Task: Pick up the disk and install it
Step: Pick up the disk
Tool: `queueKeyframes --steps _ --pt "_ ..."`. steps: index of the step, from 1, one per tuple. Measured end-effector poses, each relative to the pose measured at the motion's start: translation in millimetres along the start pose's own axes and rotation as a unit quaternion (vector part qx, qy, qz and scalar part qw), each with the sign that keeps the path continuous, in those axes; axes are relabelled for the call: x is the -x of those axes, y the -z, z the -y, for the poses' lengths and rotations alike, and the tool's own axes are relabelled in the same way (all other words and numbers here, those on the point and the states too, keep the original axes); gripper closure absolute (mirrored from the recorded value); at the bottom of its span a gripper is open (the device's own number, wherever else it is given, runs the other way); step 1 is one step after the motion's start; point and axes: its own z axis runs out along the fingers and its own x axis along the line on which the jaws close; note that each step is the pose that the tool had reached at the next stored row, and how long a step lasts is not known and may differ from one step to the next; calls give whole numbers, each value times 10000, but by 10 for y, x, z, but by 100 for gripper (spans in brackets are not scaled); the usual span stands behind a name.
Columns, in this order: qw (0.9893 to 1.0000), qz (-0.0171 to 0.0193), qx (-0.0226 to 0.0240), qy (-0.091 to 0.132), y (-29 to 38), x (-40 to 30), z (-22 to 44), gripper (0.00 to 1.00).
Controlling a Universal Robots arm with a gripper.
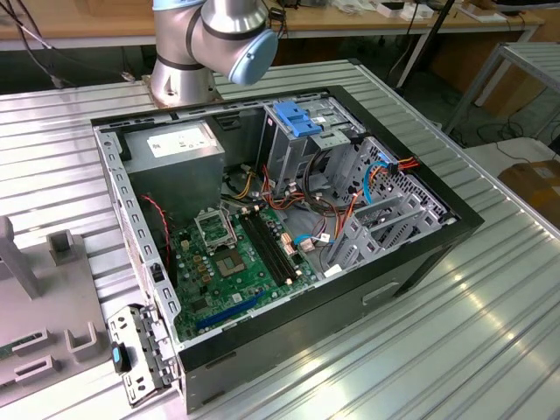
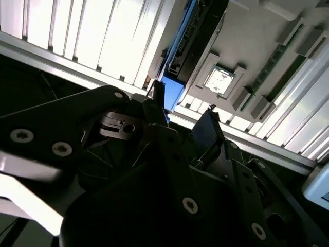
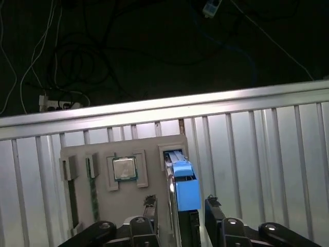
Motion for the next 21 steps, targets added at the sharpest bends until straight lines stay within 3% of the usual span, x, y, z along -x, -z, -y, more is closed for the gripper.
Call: queueKeyframes --steps 5,7,11,15,16,18,21 --pt "10000 0 1 0 -116 4 -12 51" --pt "10000 0 0 0 -219 70 -20 51" --pt "10000 -1 1 -3 -359 72 -32 51" --pt "10000 -1 1 -3 -377 70 -32 49" --pt "10000 -1 0 -3 -378 70 -32 43" --pt "10000 1 1 26 -392 67 -55 43" --pt "10000 4 -31 94 -460 62 -74 43"
